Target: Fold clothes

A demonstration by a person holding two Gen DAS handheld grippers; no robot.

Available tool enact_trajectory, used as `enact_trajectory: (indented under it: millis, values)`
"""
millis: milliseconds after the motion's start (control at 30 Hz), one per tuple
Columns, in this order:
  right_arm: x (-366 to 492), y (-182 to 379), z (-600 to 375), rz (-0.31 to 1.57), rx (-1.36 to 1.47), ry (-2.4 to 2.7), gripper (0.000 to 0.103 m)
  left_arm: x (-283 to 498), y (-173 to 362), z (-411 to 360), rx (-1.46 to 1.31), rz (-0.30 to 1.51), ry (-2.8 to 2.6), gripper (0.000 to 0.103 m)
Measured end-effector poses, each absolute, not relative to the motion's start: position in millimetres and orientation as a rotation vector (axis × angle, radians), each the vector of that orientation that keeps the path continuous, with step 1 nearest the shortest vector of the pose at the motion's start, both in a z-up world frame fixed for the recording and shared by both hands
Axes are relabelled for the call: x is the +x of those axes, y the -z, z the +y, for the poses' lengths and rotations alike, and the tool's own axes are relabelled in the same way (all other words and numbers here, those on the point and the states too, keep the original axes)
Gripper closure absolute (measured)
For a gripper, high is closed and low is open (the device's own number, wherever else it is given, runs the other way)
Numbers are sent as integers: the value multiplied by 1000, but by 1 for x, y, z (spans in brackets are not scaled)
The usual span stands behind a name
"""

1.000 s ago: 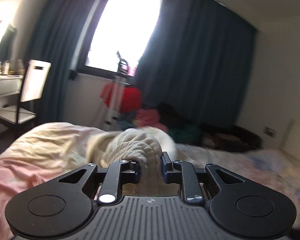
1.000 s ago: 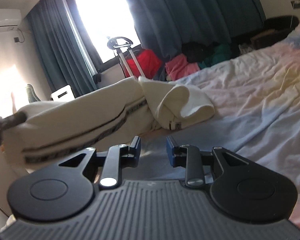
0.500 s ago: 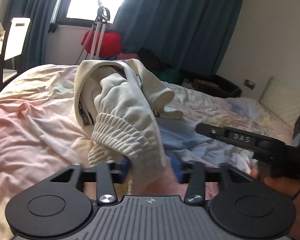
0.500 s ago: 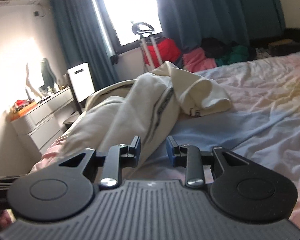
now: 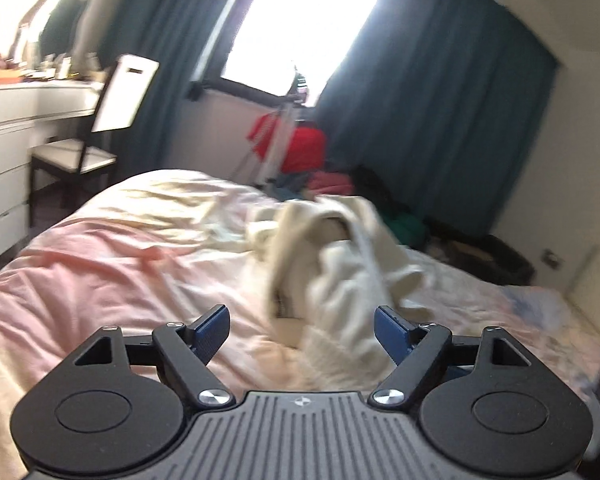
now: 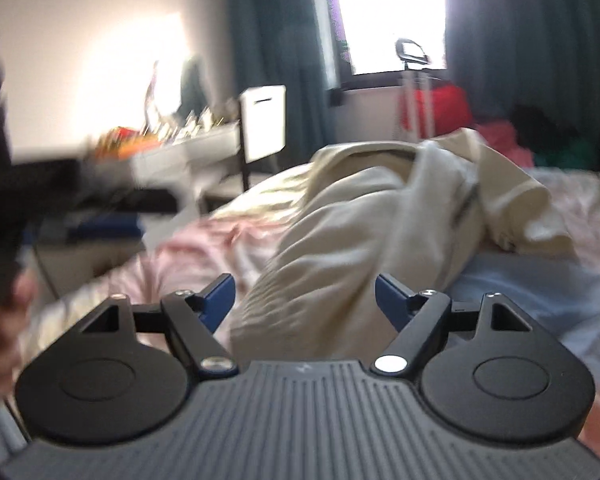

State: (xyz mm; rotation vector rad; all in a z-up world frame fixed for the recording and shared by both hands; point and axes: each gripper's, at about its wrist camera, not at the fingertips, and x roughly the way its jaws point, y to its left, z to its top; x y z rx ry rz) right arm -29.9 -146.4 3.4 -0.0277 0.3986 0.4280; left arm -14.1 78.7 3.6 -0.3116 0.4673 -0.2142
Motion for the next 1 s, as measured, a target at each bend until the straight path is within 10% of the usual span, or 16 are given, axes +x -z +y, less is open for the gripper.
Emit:
enact_trajectory:
  millis: [200,667,1000]
  values:
    - [-14,21,-117,467,-265,-389,36,6,12,87,-332,510,155,22]
    - [-13,-18,-273,463,275,110,74,15,40,63,-332,579,192,22]
    - [-5,14,-328,540,570,114,74,81,84,-13,-162,657,311,21]
